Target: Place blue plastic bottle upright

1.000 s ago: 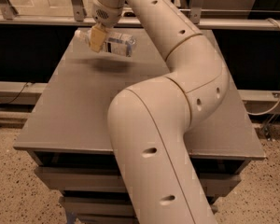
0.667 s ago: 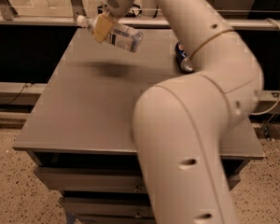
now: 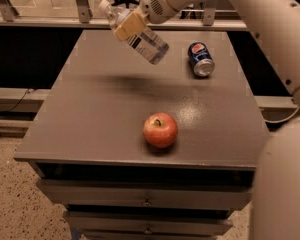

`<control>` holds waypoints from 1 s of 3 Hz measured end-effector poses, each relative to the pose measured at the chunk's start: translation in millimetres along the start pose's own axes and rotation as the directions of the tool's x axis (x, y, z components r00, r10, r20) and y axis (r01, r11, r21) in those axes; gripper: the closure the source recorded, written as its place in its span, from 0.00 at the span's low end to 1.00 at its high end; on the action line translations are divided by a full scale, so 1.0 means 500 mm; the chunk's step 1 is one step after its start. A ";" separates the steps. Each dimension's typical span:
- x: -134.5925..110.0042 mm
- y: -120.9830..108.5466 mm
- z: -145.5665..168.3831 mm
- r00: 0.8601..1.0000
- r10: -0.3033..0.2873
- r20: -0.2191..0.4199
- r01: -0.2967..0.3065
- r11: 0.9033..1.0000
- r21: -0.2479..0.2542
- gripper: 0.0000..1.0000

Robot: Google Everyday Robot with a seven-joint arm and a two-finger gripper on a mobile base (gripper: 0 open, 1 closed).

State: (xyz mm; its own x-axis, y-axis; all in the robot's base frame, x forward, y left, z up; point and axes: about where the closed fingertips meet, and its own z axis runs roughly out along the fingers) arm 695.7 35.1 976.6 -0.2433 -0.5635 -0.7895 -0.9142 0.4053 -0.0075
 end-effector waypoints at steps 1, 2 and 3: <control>0.011 0.019 -0.050 0.978 -0.017 0.206 0.016 1.000 0.005 1.00; 0.023 0.015 -0.102 0.925 -0.042 0.377 0.032 0.999 0.032 1.00; 0.045 0.003 -0.155 0.862 -0.076 0.501 0.053 0.997 0.059 1.00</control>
Offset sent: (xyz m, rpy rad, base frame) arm -0.0412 -0.0891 0.0441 0.5376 -0.3762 0.0012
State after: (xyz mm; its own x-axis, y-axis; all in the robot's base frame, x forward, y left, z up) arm 663.5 -32.6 1006.6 0.0218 -0.1557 -0.9876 -0.9049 0.4169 -0.0857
